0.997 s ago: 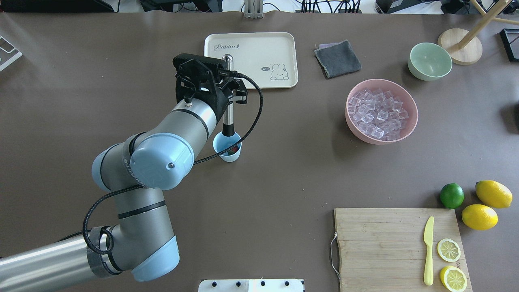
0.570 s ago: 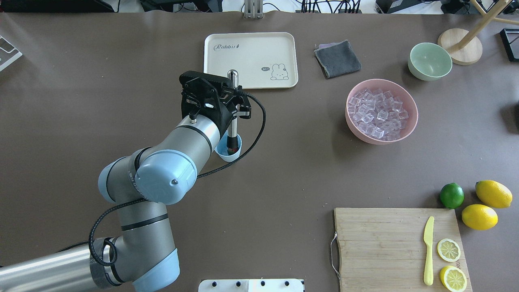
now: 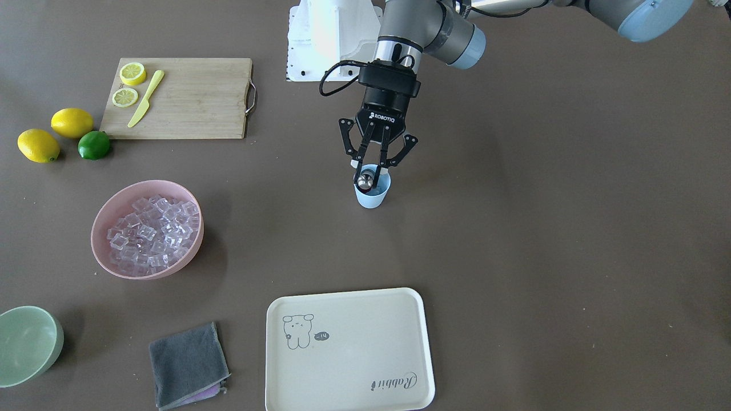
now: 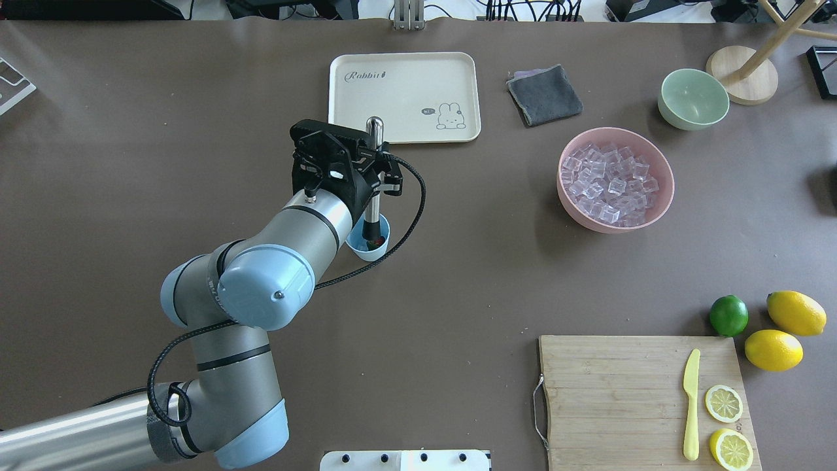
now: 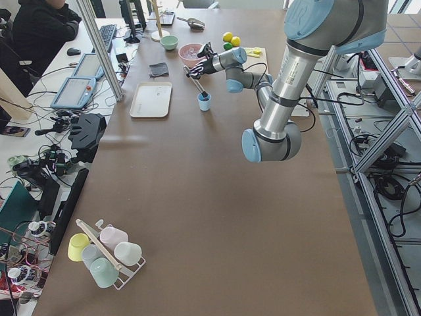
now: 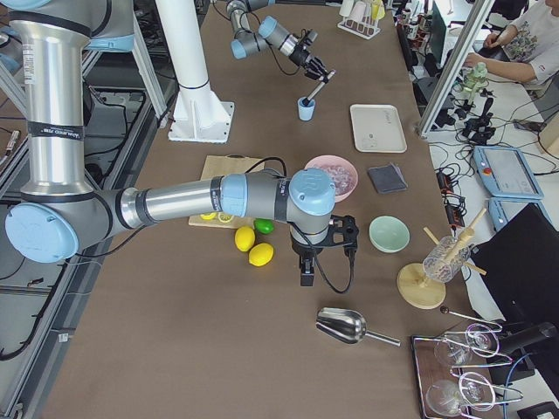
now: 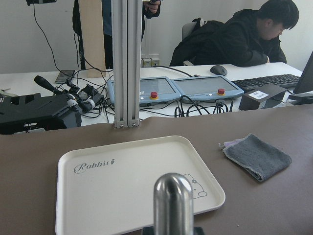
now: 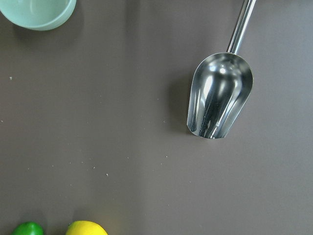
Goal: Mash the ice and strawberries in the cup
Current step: 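Press the muddler down into the cup repeatedly with the left gripper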
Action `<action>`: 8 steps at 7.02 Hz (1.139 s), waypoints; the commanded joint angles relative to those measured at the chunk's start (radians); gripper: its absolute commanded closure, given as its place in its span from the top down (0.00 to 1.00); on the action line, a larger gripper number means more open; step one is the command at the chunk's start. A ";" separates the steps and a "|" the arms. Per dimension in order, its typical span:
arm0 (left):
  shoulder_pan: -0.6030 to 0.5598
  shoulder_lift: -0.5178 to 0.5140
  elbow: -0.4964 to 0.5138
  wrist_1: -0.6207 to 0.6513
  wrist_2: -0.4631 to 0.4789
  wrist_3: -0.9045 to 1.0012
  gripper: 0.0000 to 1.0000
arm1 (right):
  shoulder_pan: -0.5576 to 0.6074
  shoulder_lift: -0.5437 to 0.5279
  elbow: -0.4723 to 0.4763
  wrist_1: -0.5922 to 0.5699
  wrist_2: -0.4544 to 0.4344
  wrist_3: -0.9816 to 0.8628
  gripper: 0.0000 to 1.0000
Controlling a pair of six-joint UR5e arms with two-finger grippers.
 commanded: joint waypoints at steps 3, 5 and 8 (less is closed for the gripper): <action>-0.010 0.004 0.027 -0.040 -0.007 0.017 0.00 | 0.002 -0.001 0.026 -0.003 0.005 0.007 0.99; -0.010 -0.005 0.021 -0.056 -0.011 0.018 0.00 | 0.000 -0.004 0.028 -0.003 0.005 0.018 0.99; -0.062 0.000 -0.022 -0.037 -0.068 0.043 0.00 | 0.000 -0.003 0.042 0.000 0.003 0.026 0.99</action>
